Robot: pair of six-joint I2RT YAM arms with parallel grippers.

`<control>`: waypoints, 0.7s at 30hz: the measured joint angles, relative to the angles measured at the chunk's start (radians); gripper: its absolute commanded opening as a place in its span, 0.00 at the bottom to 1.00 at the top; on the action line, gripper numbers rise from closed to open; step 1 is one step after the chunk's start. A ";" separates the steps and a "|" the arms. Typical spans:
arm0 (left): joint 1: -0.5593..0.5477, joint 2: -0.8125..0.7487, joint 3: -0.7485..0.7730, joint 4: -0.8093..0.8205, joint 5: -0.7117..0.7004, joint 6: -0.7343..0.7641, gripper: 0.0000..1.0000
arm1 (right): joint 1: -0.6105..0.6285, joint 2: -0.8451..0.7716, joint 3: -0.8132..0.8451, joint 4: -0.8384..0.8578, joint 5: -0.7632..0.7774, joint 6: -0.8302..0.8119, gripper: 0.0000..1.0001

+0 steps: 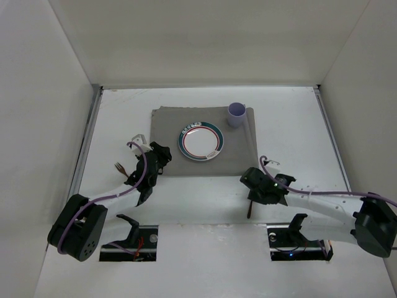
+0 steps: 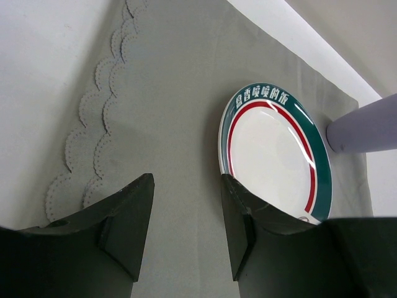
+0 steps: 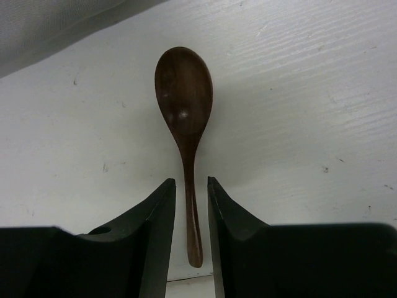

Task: Set the dinner table for one person

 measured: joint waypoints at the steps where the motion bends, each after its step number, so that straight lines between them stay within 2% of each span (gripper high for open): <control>1: 0.000 0.000 0.000 0.000 0.000 0.000 0.45 | 0.000 0.005 0.002 0.001 0.000 0.000 0.33; 7: 0.001 0.000 0.000 0.000 0.000 0.000 0.45 | 0.005 0.076 0.009 0.012 -0.006 0.007 0.28; 8: 0.003 0.000 0.000 0.000 0.000 0.000 0.45 | 0.007 0.086 0.010 0.019 -0.007 0.008 0.22; 12: 0.006 0.000 0.000 0.000 0.000 0.000 0.45 | 0.013 0.107 0.015 0.037 -0.006 0.014 0.10; 17: 0.008 0.000 0.000 0.000 0.001 -0.001 0.45 | 0.016 0.093 0.087 0.007 0.038 -0.031 0.07; 21: 0.010 0.000 0.000 0.000 0.000 -0.002 0.45 | -0.012 0.098 0.247 0.021 0.074 -0.189 0.08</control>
